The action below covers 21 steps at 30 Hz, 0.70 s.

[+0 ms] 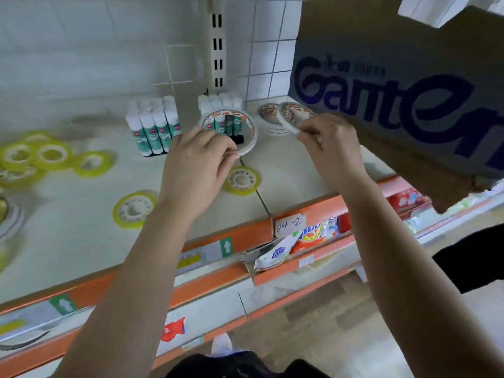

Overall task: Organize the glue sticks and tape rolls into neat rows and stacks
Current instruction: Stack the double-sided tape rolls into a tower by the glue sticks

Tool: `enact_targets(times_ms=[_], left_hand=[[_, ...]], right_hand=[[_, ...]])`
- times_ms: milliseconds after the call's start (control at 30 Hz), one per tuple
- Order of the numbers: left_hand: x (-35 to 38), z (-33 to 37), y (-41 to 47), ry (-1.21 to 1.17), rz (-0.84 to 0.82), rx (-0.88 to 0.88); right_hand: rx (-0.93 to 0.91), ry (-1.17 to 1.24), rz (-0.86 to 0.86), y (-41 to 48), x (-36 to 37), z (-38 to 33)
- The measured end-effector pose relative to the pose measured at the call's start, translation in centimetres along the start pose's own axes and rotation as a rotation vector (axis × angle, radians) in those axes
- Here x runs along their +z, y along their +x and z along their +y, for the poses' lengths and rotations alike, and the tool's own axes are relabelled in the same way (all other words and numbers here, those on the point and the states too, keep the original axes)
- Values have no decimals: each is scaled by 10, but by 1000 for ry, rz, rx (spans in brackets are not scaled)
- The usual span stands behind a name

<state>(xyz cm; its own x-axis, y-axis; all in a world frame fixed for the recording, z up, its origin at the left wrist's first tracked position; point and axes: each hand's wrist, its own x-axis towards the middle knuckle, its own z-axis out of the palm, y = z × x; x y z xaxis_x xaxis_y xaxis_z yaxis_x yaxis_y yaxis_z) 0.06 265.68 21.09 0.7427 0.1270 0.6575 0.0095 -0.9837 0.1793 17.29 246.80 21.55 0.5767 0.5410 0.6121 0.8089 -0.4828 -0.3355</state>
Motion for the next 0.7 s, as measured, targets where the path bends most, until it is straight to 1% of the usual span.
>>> enact_targets(times_ms=[167, 300, 467, 567, 700], left_hand=[[20, 0, 8, 23, -14, -25], [30, 5, 10, 58, 1, -91], [35, 19, 14, 105, 24, -132], [37, 23, 14, 117, 41, -167], [39, 27, 13, 146, 59, -199]], right_hand=[[57, -6, -109, 27, 21, 28], [18, 40, -147, 50, 39, 44], [-31, 87, -188, 72, 56, 54], [-86, 85, -252, 78, 68, 64], [-110, 106, -265, 77, 73, 71]])
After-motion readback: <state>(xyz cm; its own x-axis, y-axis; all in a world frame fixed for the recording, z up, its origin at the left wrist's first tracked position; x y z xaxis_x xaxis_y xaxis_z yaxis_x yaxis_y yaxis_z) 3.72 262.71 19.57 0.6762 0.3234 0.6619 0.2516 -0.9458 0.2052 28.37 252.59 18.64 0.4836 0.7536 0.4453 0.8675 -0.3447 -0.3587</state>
